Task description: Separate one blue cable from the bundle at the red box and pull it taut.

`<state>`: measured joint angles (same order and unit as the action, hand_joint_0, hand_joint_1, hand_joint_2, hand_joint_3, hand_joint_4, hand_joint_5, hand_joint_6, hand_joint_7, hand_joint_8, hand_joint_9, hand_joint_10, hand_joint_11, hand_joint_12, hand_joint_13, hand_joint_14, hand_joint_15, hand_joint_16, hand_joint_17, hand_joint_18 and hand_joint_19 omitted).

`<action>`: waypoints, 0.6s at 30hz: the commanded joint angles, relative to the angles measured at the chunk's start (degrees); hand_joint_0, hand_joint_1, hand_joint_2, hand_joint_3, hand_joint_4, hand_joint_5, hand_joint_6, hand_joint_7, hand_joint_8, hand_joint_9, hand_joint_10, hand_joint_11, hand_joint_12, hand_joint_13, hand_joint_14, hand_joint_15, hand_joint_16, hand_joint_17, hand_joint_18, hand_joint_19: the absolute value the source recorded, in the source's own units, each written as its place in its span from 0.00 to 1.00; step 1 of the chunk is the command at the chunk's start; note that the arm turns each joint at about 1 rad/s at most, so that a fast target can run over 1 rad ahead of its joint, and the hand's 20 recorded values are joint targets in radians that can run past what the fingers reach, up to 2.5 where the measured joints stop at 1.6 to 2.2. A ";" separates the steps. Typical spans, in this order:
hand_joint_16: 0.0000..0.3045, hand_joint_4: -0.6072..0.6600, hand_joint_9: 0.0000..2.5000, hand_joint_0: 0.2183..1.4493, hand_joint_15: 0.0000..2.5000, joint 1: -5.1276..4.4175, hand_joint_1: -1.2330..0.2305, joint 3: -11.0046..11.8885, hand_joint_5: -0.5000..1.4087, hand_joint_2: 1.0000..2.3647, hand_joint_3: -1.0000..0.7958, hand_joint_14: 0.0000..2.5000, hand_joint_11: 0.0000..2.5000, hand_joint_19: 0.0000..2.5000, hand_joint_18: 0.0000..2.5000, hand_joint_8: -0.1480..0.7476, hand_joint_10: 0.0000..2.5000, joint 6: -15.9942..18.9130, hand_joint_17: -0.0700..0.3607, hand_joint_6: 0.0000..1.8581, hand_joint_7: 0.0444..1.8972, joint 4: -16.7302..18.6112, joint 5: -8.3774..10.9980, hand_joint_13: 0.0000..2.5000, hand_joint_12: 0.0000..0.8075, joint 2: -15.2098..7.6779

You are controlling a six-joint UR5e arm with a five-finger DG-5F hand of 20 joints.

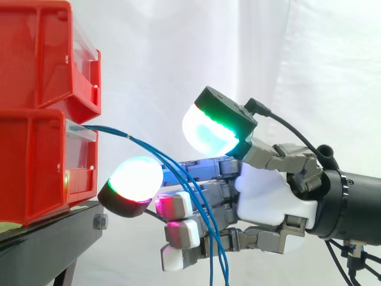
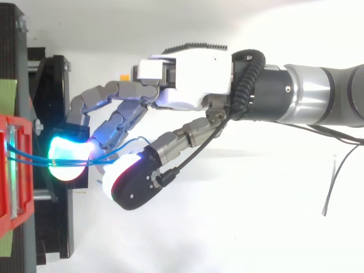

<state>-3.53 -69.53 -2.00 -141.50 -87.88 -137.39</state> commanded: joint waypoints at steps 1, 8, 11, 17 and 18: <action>0.17 0.68 0.33 0.33 0.44 0.27 0.37 0.53 0.16 0.01 0.36 0.01 0.53 0.24 0.27 0.52 0.00 -0.38 0.43 0.27 0.52 -0.17 -0.53 0.40 0.50 0.02; 0.17 0.68 0.34 0.33 0.47 0.27 0.37 0.89 0.16 0.01 0.36 0.01 0.58 0.25 0.28 0.52 0.00 -0.29 0.44 0.27 0.53 -0.26 -0.53 0.41 0.49 0.02; 0.17 0.68 0.34 0.33 0.49 0.36 0.37 0.97 0.16 0.01 0.36 0.01 0.61 0.26 0.29 0.51 0.00 -0.20 0.44 0.27 0.54 -0.70 -0.71 0.42 0.49 0.02; 0.17 0.68 0.35 0.33 0.51 0.36 0.37 1.50 0.16 0.01 0.37 0.01 0.64 0.27 0.30 0.52 0.00 -0.11 0.44 0.27 0.57 -1.58 -1.06 0.43 0.48 0.02; 0.17 0.67 0.35 0.33 0.51 0.36 0.37 1.50 0.16 0.01 0.37 0.01 0.64 0.27 0.30 0.52 0.00 -0.11 0.44 0.27 0.57 -1.58 -1.06 0.43 0.48 0.02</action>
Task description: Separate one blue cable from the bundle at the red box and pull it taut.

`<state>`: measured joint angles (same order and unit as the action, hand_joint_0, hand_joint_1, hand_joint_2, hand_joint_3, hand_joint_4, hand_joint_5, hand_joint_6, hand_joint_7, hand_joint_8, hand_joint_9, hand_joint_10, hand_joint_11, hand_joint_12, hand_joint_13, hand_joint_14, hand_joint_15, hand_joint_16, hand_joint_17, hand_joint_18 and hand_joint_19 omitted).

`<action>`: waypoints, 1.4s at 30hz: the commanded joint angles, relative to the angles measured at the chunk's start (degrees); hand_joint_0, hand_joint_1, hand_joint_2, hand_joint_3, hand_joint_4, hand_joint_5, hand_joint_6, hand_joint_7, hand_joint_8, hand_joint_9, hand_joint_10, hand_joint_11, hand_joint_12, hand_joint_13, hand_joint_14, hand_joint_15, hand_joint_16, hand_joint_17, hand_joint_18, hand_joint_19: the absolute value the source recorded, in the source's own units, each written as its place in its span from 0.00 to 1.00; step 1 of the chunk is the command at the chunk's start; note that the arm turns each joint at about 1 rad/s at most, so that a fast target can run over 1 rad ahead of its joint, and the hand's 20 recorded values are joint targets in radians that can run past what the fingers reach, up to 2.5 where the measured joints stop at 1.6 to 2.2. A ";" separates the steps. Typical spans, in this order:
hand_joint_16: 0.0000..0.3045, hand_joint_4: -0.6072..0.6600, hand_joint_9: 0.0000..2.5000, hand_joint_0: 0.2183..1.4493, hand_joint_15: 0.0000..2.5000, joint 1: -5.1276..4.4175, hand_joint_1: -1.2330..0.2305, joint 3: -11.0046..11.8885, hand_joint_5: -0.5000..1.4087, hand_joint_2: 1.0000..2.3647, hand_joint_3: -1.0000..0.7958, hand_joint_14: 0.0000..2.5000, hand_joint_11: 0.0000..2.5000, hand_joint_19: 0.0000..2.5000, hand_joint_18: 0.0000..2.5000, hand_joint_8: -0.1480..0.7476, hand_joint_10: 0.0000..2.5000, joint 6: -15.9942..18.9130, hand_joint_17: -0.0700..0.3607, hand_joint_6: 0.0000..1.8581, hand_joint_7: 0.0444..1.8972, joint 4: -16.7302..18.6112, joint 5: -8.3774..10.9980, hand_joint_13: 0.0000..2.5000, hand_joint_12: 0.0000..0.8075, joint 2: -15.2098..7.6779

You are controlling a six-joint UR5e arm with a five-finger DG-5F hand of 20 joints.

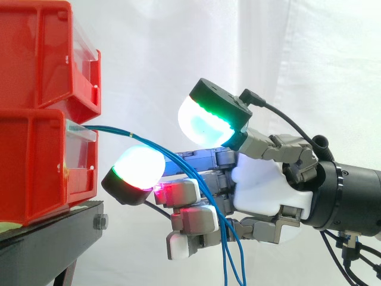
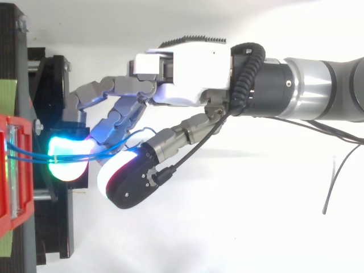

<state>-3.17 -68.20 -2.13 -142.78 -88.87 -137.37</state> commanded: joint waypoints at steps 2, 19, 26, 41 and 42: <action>0.18 0.67 0.35 0.34 0.52 -0.17 0.37 0.35 0.17 0.01 0.39 0.01 0.64 0.27 0.30 0.52 0.00 0.02 0.44 0.27 0.58 -0.40 -0.08 0.43 0.48 0.00; 0.18 0.64 0.35 0.33 0.53 0.10 0.38 1.93 0.17 0.01 0.39 0.01 0.66 0.28 0.32 0.52 0.02 0.20 0.45 0.31 0.63 -1.72 -0.87 0.45 0.46 0.00; 0.18 0.64 0.36 0.32 0.53 0.27 0.40 2.29 0.16 0.01 0.38 0.01 0.65 0.28 0.33 0.52 0.04 0.20 0.45 0.37 0.57 -2.33 -1.04 0.46 0.47 0.00; 0.18 0.63 0.37 0.37 0.53 0.36 0.34 2.37 0.15 0.01 0.45 0.01 0.66 0.29 0.36 0.52 0.07 0.20 0.45 0.44 0.52 -2.33 -1.04 0.47 0.48 0.00; 0.18 0.64 0.37 0.38 0.53 0.45 0.32 2.29 0.15 0.01 0.44 0.01 0.66 0.28 0.36 0.52 0.07 0.20 0.45 0.45 0.52 -2.51 -1.04 0.47 0.47 0.00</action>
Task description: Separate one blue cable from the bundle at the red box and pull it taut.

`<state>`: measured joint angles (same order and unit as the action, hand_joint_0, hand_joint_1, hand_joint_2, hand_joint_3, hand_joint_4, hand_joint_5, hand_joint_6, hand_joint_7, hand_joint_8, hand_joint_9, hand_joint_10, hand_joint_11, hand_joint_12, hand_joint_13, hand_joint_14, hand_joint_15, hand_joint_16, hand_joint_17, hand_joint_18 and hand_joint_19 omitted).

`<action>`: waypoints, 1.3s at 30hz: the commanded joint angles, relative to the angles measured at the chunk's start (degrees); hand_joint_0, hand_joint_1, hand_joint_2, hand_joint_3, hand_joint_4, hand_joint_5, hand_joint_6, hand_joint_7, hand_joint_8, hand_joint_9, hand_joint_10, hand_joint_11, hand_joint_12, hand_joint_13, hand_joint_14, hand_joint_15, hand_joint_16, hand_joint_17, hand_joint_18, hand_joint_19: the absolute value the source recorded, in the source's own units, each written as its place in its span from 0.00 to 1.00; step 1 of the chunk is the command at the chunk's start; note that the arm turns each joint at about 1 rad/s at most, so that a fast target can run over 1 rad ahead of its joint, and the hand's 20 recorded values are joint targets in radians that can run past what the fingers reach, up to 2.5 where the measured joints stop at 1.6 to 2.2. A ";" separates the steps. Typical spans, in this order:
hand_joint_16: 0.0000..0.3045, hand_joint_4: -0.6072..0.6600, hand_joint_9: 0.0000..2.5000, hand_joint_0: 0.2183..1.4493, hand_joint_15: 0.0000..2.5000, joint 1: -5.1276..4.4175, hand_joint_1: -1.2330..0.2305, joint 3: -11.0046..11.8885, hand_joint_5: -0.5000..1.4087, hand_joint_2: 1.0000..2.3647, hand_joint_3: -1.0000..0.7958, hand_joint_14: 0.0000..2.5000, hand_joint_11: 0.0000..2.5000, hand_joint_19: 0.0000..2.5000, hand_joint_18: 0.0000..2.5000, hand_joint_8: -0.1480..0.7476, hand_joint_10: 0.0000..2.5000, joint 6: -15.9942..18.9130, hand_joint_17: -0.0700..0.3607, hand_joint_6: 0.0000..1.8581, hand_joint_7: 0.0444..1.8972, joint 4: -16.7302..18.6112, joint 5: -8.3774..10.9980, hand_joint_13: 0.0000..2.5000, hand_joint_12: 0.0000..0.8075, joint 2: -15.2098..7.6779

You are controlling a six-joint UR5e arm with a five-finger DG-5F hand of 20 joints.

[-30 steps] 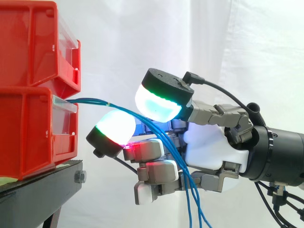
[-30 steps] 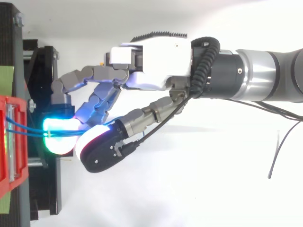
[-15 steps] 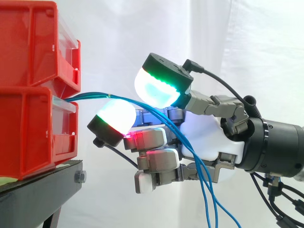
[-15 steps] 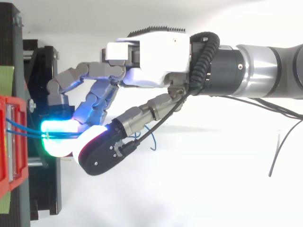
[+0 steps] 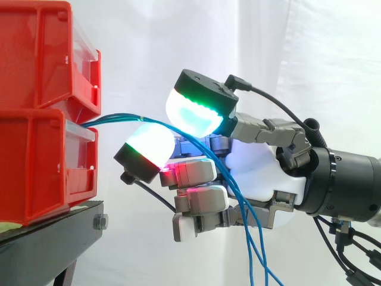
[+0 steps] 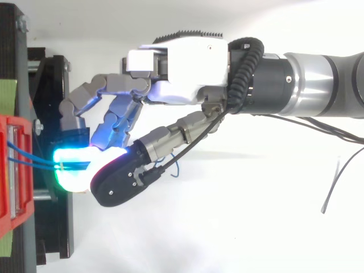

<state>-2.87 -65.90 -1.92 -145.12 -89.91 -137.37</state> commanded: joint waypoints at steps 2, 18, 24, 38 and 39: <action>0.18 0.65 0.36 0.39 0.53 0.24 0.30 -0.01 0.14 0.01 0.41 0.01 0.66 0.28 0.37 0.53 0.08 -0.10 0.46 0.45 0.53 -0.25 0.00 0.48 0.48 0.00; 0.18 0.68 0.40 0.31 0.52 0.15 0.30 -0.01 0.16 0.00 0.28 0.01 0.68 0.28 0.41 0.57 0.08 -0.19 0.45 0.49 0.58 -0.60 0.00 0.50 0.52 0.00; 0.18 0.67 0.41 0.28 0.52 0.15 0.45 -0.01 0.17 0.00 0.28 0.01 0.67 0.30 0.42 0.56 0.07 -0.28 0.45 0.47 0.57 -0.60 0.00 0.50 0.51 0.00; 0.18 0.56 0.40 0.38 0.52 0.15 0.25 -0.01 0.16 0.01 0.42 0.01 0.69 0.29 0.41 0.55 0.05 -0.45 0.45 0.48 0.68 -0.60 0.00 0.49 0.50 0.00; 0.18 0.56 0.40 0.40 0.51 0.24 0.23 -0.01 0.16 0.01 0.40 0.01 0.69 0.29 0.41 0.55 0.04 -0.45 0.45 0.49 0.69 -0.60 0.00 0.49 0.50 0.00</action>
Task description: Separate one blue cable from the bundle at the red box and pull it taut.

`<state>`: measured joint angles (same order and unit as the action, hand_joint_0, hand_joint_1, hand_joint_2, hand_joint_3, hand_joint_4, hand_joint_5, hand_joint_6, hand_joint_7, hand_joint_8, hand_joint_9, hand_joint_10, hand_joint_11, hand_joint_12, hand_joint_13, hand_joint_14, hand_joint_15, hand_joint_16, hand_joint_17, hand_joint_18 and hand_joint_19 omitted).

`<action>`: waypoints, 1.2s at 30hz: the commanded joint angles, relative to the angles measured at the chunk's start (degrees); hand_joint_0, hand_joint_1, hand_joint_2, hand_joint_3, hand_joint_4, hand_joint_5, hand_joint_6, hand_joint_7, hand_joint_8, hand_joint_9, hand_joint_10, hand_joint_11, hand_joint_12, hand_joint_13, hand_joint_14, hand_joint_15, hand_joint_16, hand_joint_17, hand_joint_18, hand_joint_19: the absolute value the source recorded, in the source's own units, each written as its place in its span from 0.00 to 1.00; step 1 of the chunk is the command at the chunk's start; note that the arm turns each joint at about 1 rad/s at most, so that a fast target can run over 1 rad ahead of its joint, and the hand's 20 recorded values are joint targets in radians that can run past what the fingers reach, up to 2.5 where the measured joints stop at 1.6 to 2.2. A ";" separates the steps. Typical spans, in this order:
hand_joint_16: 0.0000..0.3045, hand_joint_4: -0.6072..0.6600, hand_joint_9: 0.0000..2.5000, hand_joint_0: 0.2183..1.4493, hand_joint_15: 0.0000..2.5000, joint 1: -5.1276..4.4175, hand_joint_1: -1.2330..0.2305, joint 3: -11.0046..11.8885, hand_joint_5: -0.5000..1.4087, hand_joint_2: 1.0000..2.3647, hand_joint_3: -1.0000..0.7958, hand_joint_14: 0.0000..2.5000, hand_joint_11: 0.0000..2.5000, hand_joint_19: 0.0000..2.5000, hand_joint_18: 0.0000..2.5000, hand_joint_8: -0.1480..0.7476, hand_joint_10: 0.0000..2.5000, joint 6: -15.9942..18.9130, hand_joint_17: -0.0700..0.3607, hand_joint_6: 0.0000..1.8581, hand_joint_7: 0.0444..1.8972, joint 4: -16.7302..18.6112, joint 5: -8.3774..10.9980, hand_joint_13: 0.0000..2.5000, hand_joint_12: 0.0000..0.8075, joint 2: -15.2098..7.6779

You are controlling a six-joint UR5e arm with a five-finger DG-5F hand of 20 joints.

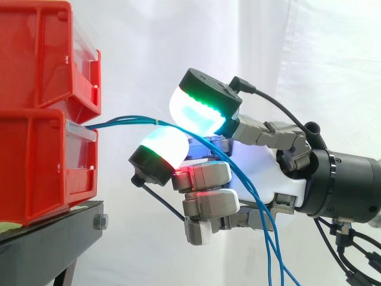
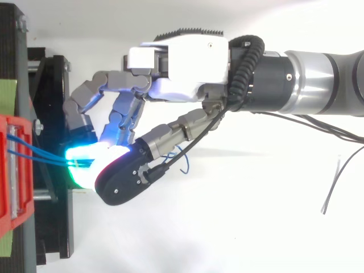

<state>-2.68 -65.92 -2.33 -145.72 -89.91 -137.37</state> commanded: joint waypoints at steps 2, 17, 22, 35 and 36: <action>0.18 0.55 0.41 0.42 0.51 0.04 0.22 0.00 0.16 0.01 0.37 0.01 0.70 0.28 0.42 0.55 0.03 0.04 0.45 0.49 0.68 0.00 0.00 0.49 0.50 0.00; 0.17 0.60 0.43 0.45 0.51 0.13 0.20 0.00 0.17 0.00 0.28 0.01 0.71 0.27 0.42 0.55 0.00 -0.04 0.44 0.49 0.67 0.00 0.00 0.49 0.51 0.00; 0.17 0.61 0.43 0.36 0.51 0.13 0.22 0.00 0.17 0.00 0.28 0.01 0.71 0.28 0.42 0.56 0.00 0.04 0.44 0.49 0.65 -0.09 0.00 0.49 0.52 0.00; 0.17 0.61 0.43 0.34 0.51 0.13 0.39 0.00 0.18 0.00 0.28 0.01 0.69 0.31 0.43 0.56 0.00 -0.04 0.44 0.47 0.65 -0.09 0.00 0.49 0.51 0.00; 0.17 0.60 0.43 0.35 0.51 0.04 0.38 0.00 0.18 0.00 0.28 0.01 0.69 0.31 0.43 0.57 0.00 -0.04 0.44 0.47 0.66 0.00 0.00 0.49 0.51 0.00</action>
<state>-2.56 -65.92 -2.37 -145.78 -89.91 -137.37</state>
